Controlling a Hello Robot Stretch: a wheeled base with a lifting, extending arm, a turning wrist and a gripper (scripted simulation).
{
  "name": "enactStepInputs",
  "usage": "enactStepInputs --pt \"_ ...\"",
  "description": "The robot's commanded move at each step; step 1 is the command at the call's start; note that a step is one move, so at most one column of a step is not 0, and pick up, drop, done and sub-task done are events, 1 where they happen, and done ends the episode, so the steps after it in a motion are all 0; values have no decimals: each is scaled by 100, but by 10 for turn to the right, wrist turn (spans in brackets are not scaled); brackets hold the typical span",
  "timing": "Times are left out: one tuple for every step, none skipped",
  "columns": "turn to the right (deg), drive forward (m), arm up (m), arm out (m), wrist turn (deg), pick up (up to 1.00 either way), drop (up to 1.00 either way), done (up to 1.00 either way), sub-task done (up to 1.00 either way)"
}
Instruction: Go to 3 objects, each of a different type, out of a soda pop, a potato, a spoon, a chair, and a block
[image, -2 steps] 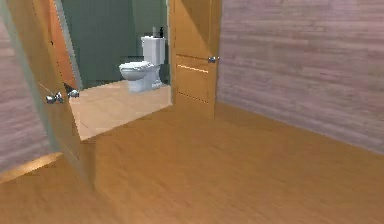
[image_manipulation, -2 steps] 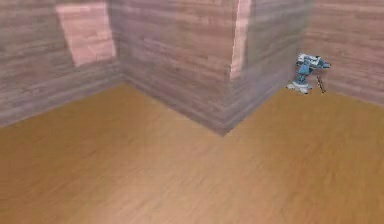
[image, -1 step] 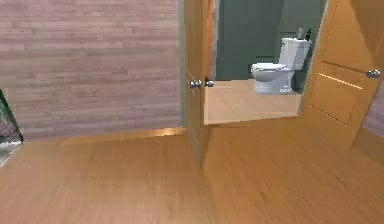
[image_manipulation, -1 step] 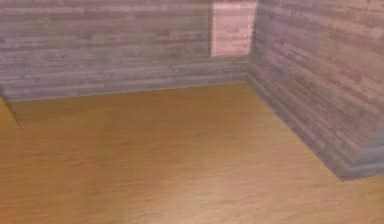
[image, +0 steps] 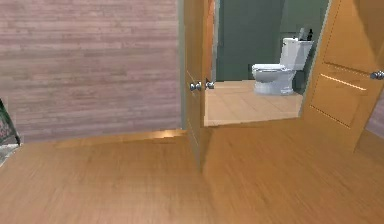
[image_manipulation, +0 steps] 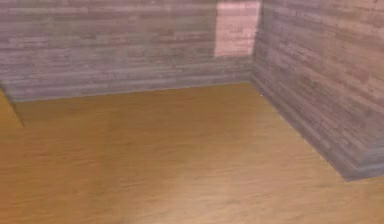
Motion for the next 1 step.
enactStepInputs --pt "240 0 0 0 0 0 0 0 0"
